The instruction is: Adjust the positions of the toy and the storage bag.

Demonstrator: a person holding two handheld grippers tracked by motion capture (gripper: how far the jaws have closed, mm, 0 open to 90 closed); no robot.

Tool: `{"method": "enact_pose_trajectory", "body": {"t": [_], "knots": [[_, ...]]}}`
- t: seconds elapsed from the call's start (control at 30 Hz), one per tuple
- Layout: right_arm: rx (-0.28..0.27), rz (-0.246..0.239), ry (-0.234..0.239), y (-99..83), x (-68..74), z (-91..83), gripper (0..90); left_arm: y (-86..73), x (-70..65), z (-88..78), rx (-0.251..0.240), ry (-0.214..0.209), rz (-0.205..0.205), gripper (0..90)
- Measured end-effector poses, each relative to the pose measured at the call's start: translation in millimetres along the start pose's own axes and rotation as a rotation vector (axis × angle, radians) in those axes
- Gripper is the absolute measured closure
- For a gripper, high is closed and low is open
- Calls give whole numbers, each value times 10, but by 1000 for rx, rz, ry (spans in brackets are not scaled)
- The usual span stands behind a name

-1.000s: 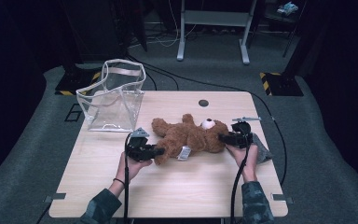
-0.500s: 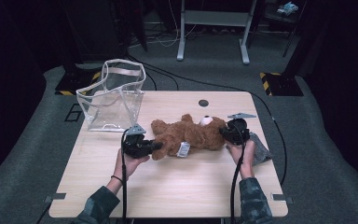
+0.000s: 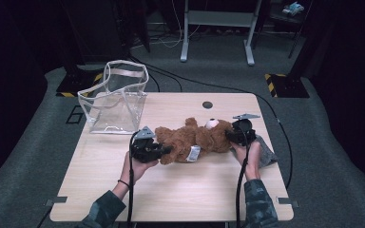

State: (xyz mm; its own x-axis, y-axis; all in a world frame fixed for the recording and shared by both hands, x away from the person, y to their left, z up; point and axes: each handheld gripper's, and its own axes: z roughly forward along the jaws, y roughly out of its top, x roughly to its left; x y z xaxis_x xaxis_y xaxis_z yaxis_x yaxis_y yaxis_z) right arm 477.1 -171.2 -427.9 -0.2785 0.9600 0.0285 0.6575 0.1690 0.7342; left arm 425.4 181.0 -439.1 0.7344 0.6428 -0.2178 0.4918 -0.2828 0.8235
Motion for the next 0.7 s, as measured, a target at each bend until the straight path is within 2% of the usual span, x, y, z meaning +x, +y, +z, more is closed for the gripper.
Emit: {"method": "enact_pose_trajectory", "body": {"t": [0.03,0.1,0.13,0.27,0.33,0.4,0.47,0.53,0.57,0.7], "knots": [[-8,-2,-1,0,4,-64,484,-7,16,2,1,-2,-13,715],[-32,2,36,-1,36,-213,364,-16,44,7,0,-6,-28,702],[-50,-13,43,-2,83,-292,321,-19,49,12,4,-7,-33,697],[-85,-76,125,1,365,-512,187,-27,48,38,6,0,-35,672],[-90,-132,154,7,547,-559,152,-28,49,45,9,3,-46,664],[-92,-175,179,21,714,-572,150,-31,59,51,10,3,-48,661],[-82,-210,179,41,848,-541,150,-33,67,56,13,3,-55,660],[-62,-219,165,62,928,-458,175,-35,70,58,12,1,-57,660],[-47,-221,164,70,944,-408,207,-35,74,57,13,-2,-57,661],[-22,-207,171,51,926,-272,461,-38,97,46,15,-15,-57,607]]}}
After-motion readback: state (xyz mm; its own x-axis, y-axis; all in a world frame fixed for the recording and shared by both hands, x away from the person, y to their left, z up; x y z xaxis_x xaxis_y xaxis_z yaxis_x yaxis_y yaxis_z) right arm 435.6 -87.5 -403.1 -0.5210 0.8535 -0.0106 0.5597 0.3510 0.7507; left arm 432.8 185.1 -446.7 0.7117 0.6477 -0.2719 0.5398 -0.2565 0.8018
